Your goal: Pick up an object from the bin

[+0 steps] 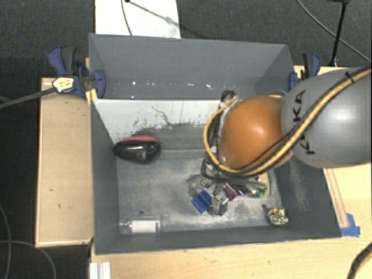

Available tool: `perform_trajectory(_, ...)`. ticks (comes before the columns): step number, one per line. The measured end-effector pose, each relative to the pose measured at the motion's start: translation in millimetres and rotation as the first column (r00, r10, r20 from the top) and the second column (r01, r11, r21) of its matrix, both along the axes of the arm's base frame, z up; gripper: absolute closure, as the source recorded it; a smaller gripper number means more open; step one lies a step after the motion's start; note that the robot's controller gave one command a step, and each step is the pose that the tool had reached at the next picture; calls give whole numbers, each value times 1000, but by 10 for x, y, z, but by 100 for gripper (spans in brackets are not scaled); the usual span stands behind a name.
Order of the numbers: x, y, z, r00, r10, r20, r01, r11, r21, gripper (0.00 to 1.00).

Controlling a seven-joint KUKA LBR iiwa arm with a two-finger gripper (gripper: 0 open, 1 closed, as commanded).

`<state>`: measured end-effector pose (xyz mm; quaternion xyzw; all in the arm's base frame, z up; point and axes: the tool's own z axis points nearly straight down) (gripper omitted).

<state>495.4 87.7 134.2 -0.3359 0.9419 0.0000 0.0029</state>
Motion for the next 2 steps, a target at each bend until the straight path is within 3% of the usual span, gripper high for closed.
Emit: perform_trajectory(2, 22, 9, 293, 1000, -20, 0, 20, 1000, 0, 100)
